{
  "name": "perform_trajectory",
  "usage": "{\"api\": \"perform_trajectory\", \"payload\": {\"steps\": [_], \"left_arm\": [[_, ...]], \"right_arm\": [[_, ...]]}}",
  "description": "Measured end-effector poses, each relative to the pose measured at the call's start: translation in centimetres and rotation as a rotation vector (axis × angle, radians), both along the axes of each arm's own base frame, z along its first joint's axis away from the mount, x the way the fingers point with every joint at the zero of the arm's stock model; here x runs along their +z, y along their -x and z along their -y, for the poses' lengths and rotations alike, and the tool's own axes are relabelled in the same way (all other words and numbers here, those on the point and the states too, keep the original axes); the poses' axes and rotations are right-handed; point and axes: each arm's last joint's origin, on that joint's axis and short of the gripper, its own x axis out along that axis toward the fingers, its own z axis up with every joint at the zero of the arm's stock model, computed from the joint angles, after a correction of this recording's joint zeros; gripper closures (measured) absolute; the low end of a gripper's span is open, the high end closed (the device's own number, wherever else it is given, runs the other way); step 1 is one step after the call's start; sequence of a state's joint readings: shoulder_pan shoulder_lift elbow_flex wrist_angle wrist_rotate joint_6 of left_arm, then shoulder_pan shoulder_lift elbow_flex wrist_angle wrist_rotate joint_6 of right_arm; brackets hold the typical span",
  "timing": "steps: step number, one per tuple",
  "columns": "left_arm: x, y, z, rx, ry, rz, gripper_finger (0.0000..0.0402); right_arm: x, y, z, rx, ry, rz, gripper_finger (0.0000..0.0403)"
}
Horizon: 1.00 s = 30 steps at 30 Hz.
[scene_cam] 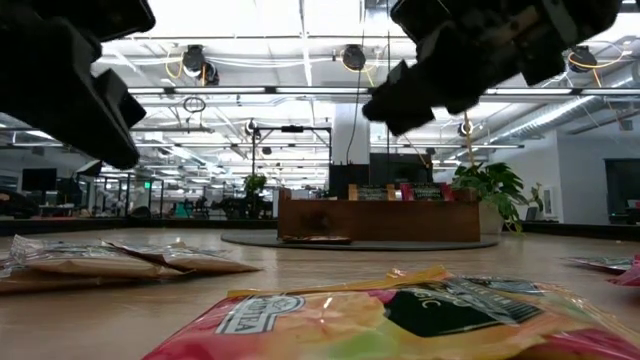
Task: Pick & Place Tea
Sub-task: Put the brown tea packet into the left section of the wooden organizer
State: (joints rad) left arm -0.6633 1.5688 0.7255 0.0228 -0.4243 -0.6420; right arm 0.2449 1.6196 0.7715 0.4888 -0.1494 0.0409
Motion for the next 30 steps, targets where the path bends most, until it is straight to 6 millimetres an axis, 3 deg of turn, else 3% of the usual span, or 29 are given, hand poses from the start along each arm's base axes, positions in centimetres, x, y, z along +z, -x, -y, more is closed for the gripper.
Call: {"api": "perform_trajectory", "payload": {"steps": [8,12,18,23,30], "left_arm": [[-0.2,-1.0,-1.8,0.154,0.106,-0.043,0.0360],[-0.7,-0.7,-2.4,0.152,0.139,-0.147,0.0359],[-0.6,-0.5,-1.7,0.090,0.138,-0.143,0.0350],[-0.7,-0.4,-1.6,0.120,0.159,-0.150,0.0299],[-0.7,-0.6,-2.0,0.154,0.194,-0.163,0.0213]], "right_arm": [[-3.6,-3.9,-3.2,0.081,0.191,0.027,0.0370],[-4.4,-6.4,-4.0,0.103,0.231,0.125,0.0399],[-5.8,-9.4,-5.0,0.119,0.265,0.135,0.0401],[-7.6,-10.3,-5.5,0.136,0.285,0.078,0.0402],[-7.9,-9.7,-6.5,0.153,0.313,0.051,0.0402]]}}
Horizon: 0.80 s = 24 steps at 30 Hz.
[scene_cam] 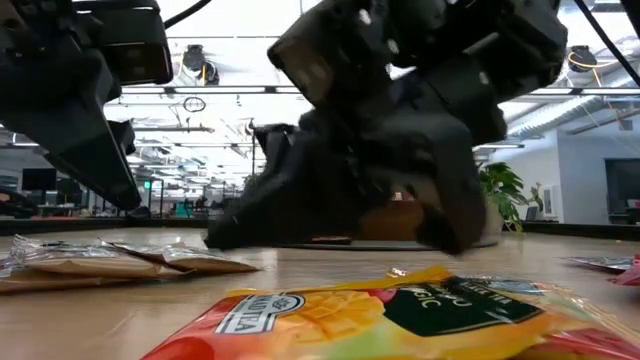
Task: Pick & Place Tea
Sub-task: Put the brown tea packet into the left section of the wooden organizer
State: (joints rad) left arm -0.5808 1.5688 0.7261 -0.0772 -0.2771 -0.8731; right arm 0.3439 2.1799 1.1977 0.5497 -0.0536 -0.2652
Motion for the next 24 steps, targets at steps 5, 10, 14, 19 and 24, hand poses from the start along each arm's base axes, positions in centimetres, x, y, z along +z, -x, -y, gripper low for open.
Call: {"api": "perform_trajectory", "payload": {"steps": [5,10,14,19,24], "left_arm": [[0.0,-0.3,-0.4,0.018,0.019,-0.007,0.0184],[-0.4,-0.7,-0.9,0.036,0.045,-0.031,0.0179],[-0.6,-1.0,-1.3,0.052,0.044,-0.038,0.0179],[-0.8,-1.4,-2.1,0.046,0.017,-0.042,0.0178],[-0.8,-1.7,-2.7,0.036,0.005,-0.048,0.0178]], "right_arm": [[-0.3,0.2,-0.1,-0.011,0.030,-0.024,0.0402],[-0.4,0.2,0.2,-0.038,0.051,-0.044,0.0403],[-1.5,-0.1,0.9,-0.059,0.036,-0.061,0.0403],[-2.4,-0.4,1.6,-0.050,-0.030,-0.085,0.0403],[-2.5,-0.5,1.9,-0.037,-0.051,-0.103,0.0403]]}}
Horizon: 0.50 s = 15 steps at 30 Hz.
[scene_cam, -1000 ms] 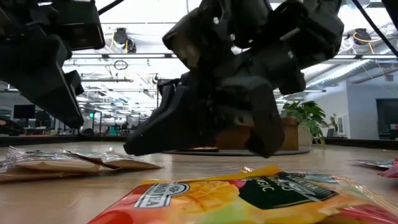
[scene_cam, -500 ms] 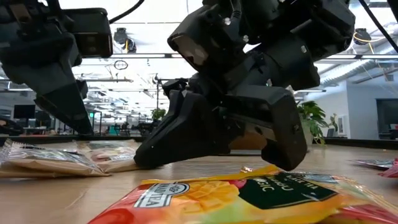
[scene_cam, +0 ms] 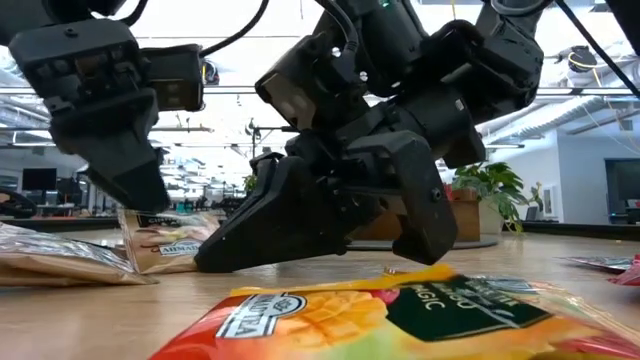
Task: Pick & Place Tea
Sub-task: Put the brown tea packet into the left section of the wooden organizer
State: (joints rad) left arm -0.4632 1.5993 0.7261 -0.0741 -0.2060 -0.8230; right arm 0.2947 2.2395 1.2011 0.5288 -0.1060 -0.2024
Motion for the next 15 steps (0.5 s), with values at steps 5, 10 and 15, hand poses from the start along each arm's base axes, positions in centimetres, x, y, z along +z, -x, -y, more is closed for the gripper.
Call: {"api": "perform_trajectory", "payload": {"steps": [5,10,15], "left_arm": [[0.04,-0.10,-0.03,-0.015,0.016,0.001,0.0179],[-0.18,-0.55,0.27,-0.042,0.015,0.039,0.0179],[-0.85,-0.72,0.39,-0.081,-0.016,0.032,0.0215]], "right_arm": [[-0.12,0.06,0.02,-0.001,0.003,-0.008,0.0403],[-0.18,0.04,0.16,-0.004,0.004,-0.009,0.0403],[-0.23,0.06,0.18,-0.006,0.007,-0.011,0.0403]]}}
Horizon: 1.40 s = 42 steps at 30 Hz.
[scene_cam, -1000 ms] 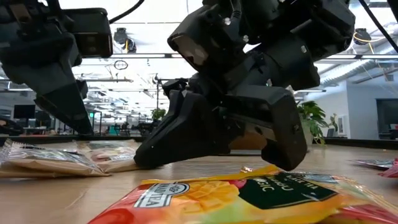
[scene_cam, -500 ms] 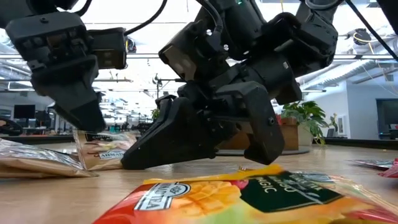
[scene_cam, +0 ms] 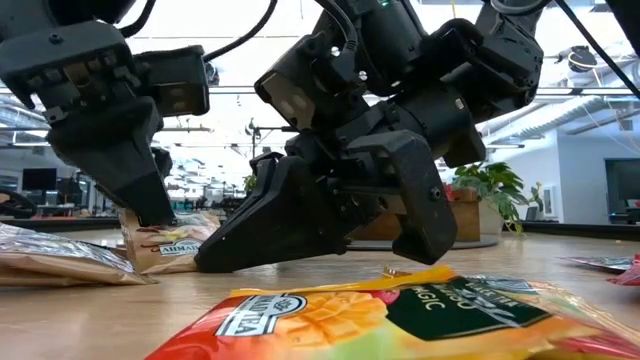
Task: Pick & Place Tea
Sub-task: Put the brown tea packet into the left section of the wooden organizer
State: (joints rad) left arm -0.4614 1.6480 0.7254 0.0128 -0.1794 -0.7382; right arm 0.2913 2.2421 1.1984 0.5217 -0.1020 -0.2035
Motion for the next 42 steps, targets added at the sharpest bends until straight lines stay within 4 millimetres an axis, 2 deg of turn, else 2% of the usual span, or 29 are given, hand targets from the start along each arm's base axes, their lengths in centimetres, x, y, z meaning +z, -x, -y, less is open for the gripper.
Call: {"api": "perform_trajectory", "payload": {"steps": [8,9,13,15,20,23,26,29,33,38,42], "left_arm": [[0.1,-0.3,0.1,-0.050,-0.029,0.041,0.0378],[0.1,-0.4,0.2,-0.058,-0.035,0.047,0.0389],[1.1,-0.9,0.5,-0.091,-0.061,0.053,0.0388],[1.9,-1.4,0.8,-0.110,-0.080,0.045,0.0394],[4.6,-2.2,2.2,-0.150,-0.174,0.033,0.0392],[6.1,-2.4,3.1,-0.143,-0.233,0.041,0.0395],[7.2,-2.3,4.1,-0.134,-0.280,0.084,0.0396],[7.5,-2.0,4.9,-0.136,-0.337,0.114,0.0394],[7.6,-1.5,5.5,-0.115,-0.391,0.145,0.0397],[7.1,-1.7,6.0,-0.117,-0.400,0.160,0.0398],[6.1,-1.9,6.3,-0.150,-0.389,0.125,0.0396]], "right_arm": [[0.0,0.0,0.1,-0.009,0.023,0.013,0.0403],[0.1,-0.1,0.1,-0.007,0.024,0.022,0.0403],[0.6,-0.1,-0.1,-0.003,0.018,0.044,0.0403],[1.4,0.0,-0.4,-0.001,0.023,0.051,0.0401],[5.5,1.3,-2.0,0.027,0.092,0.073,0.0399],[8.9,2.5,-3.7,-0.019,0.144,0.138,0.0398],[11.0,4.0,-5.3,-0.087,0.207,0.176,0.0386],[12.4,5.1,-6.3,-0.156,0.247,0.207,0.0355],[13.3,5.6,-6.9,-0.206,0.198,0.226,0.0292],[13.2,4.8,-5.4,-0.294,0.123,0.202,0.0218],[13.2,4.1,-3.7,-0.361,0.087,0.191,0.0182]]}}
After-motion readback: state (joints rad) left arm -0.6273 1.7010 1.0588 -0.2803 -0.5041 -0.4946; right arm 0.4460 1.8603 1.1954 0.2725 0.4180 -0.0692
